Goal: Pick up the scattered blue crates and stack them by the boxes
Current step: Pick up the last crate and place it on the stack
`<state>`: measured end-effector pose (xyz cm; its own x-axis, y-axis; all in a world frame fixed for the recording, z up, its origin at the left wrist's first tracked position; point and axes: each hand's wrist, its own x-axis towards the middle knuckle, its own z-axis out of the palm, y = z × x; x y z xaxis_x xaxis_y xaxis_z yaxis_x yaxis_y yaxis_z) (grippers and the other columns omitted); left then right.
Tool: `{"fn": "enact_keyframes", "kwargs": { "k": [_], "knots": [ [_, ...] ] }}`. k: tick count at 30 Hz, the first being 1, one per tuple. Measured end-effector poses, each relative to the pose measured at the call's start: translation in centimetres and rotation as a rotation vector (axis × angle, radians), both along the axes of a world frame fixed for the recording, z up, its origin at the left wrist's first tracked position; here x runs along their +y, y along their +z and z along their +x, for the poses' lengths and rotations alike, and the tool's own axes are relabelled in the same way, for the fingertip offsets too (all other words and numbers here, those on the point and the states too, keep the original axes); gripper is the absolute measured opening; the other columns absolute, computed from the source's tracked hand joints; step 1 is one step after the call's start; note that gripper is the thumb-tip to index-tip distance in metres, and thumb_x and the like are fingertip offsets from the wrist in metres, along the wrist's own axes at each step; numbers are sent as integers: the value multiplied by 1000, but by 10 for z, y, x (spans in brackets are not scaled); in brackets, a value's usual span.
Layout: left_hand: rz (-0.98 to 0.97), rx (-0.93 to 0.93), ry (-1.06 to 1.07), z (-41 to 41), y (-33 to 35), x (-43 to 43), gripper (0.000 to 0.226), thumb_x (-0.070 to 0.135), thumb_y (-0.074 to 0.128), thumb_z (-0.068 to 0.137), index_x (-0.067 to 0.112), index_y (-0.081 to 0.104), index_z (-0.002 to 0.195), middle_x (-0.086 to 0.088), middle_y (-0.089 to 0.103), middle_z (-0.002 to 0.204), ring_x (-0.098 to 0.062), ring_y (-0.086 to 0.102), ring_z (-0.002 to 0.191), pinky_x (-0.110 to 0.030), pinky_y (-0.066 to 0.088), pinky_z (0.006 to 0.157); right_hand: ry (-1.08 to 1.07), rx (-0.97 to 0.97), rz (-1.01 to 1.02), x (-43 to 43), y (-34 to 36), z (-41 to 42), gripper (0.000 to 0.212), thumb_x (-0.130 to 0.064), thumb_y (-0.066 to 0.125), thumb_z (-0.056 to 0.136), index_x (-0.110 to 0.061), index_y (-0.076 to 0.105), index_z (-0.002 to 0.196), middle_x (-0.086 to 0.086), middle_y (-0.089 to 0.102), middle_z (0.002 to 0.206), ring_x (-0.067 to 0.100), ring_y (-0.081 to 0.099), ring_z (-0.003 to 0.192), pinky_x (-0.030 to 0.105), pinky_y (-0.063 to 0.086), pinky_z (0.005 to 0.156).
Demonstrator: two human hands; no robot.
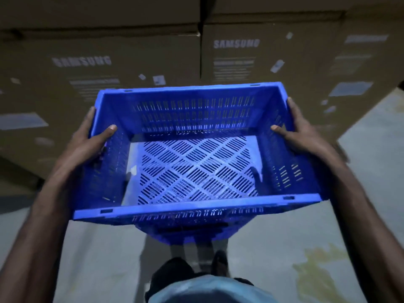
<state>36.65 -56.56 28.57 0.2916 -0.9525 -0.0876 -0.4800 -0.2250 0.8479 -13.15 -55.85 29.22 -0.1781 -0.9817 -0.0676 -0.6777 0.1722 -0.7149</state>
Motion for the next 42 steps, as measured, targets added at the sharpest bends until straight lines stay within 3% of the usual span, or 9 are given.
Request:
{"fn": "enact_keyframes", "kwargs": {
  "k": [8, 12, 16, 22, 25, 28, 33, 36, 42],
  "knots": [
    [109, -8, 107, 36, -15, -47, 79, 44, 70, 94, 51, 22, 156, -21, 64, 132, -17, 56, 58, -28, 47, 55, 79, 57, 120, -93, -15, 42, 85, -38, 66, 95, -48, 10, 158, 9, 63, 125, 28, 65, 72, 27, 47, 51],
    [129, 26, 88, 31, -16, -62, 79, 45, 70, 94, 48, 24, 158, -14, 68, 117, -21, 66, 70, -25, 50, 56, 64, 70, 150, -110, -26, 43, 86, -40, 69, 93, -48, 12, 157, 9, 59, 134, 32, 69, 81, 32, 53, 58],
    [113, 91, 106, 29, -20, -69, 77, 43, 70, 95, 50, 24, 157, -6, 57, 84, -14, 49, 51, -24, 41, 41, 48, 101, 161, -118, -27, 39, 85, -37, 69, 94, -45, 13, 158, 12, 58, 138, 29, 63, 86, 26, 46, 56],
    [98, 81, 100, 28, -30, -69, 78, 44, 69, 95, 44, 24, 158, -4, 57, 68, -17, 48, 46, -25, 44, 41, 57, 138, 145, -123, -22, 41, 83, -34, 69, 94, -42, 16, 158, 15, 63, 130, 22, 62, 67, 25, 43, 52],
    [121, -52, 123, 29, -24, -67, 87, 72, 66, 81, 47, 28, 155, -8, 67, 120, -36, 70, 91, -44, 59, 82, 53, 179, 120, -124, -18, 45, 83, -36, 69, 94, -39, 17, 158, 16, 60, 134, 15, 56, 65, 23, 41, 50],
    [52, -461, 118, 20, -19, -57, 79, 70, 64, 85, 36, 39, 152, -20, 42, 143, -45, 44, 131, -56, 39, 111, 61, 204, 129, -122, -16, 45, 83, -42, 69, 93, -39, 17, 158, 16, 61, 133, 23, 64, 73, 27, 49, 59],
    [-221, -683, -111, -26, 8, -10, 58, 62, 61, 92, 31, 56, 140, -11, 59, 124, -32, 57, 112, -51, 48, 94, 83, 582, 27, -100, -1, 53, 82, -63, 59, 90, -35, 21, 157, 20, 43, 145, 44, 49, 127, 56, 46, 99],
    [-292, -426, -224, -60, 14, 24, 38, 58, 62, 95, 35, 68, 125, 10, 71, 97, -11, 68, 83, -40, 57, 79, 226, 555, -164, -62, 14, 75, 75, -69, 51, 92, -35, 26, 155, 13, 47, 144, 37, 52, 125, 53, 50, 93],
    [-270, -508, -218, -92, -5, 53, 44, 73, 49, 94, 42, 69, 117, 17, 71, 83, -2, 66, 67, -36, 58, 70, 678, 383, -125, -5, 20, 120, 61, -77, 43, 91, -45, 43, 143, -13, 68, 115, 6, 66, 87, 39, 55, 79]
  ]
}}
